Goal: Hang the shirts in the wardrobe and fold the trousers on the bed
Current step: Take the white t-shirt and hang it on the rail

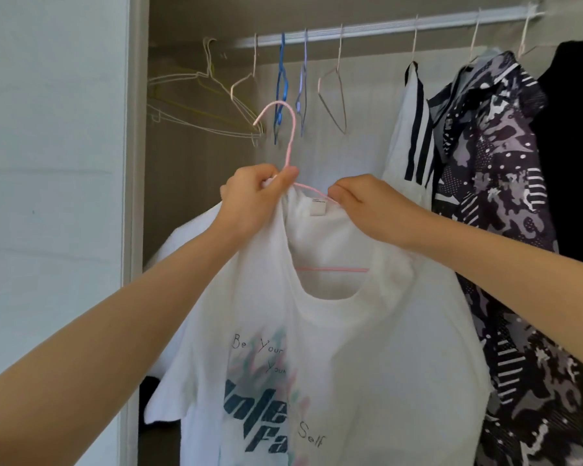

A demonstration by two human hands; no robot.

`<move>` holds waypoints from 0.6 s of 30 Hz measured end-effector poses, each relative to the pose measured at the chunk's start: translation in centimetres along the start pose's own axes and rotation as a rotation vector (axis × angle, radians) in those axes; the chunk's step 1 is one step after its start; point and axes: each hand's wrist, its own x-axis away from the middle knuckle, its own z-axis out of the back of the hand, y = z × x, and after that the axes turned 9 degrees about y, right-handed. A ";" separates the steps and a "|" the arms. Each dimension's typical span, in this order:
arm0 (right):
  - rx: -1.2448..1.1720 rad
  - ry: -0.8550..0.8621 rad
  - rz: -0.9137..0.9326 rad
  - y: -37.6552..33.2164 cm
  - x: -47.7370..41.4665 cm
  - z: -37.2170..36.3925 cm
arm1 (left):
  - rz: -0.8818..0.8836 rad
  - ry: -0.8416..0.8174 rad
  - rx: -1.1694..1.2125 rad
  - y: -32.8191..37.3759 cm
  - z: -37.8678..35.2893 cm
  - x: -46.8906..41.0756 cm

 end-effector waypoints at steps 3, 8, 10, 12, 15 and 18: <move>-0.217 -0.004 -0.177 -1.1 -0.9 0.0 | -0.110 -0.056 -0.005 1.9 -0.9 0.7; -0.341 -0.111 -0.441 -1.3 -0.9 1.2 | -0.057 -0.054 0.096 1.9 -1.2 0.9; -0.268 -0.177 -0.476 -0.9 -0.6 1.6 | 0.036 0.012 0.110 0.8 -1.0 0.6; -0.193 -0.216 -0.489 -0.4 -0.5 2.2 | 0.107 0.045 0.106 -0.3 -0.8 0.5; -0.188 -0.196 -0.481 0.6 -0.5 3.5 | 0.200 0.074 0.105 -1.6 -0.6 0.1; -0.168 -0.158 -0.401 1.4 -0.2 4.9 | 0.285 0.114 0.119 -2.3 -0.1 -0.5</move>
